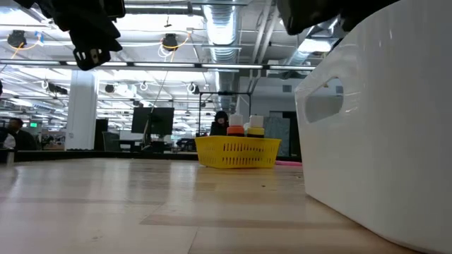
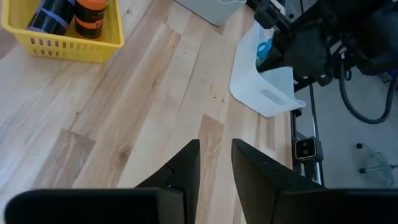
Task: Pick & Place Paint Supplies
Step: Put the blue scissors into the white bin
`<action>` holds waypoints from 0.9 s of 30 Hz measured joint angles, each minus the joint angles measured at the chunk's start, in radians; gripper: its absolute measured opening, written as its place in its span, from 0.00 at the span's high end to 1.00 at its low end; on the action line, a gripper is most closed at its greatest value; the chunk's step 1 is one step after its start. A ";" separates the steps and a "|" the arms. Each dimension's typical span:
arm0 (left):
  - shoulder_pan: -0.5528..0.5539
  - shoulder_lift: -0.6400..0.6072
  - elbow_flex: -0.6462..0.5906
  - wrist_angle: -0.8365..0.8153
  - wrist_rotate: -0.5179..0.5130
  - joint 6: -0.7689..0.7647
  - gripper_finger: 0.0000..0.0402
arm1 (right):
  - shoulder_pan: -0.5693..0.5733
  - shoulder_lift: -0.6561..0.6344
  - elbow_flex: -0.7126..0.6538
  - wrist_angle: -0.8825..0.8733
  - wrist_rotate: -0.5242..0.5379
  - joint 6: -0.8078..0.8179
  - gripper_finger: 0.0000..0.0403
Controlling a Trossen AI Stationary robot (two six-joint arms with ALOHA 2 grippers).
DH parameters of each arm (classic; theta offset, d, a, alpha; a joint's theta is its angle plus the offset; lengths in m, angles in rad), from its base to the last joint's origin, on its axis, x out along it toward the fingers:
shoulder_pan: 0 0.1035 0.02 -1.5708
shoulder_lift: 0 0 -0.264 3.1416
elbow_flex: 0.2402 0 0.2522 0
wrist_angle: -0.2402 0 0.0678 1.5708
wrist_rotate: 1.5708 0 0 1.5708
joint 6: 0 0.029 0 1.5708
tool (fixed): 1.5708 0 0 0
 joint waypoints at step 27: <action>0.000 0.000 0.000 0.055 -0.008 -0.023 0.79 | 0.020 -0.002 -0.016 0.007 0.020 0.004 0.80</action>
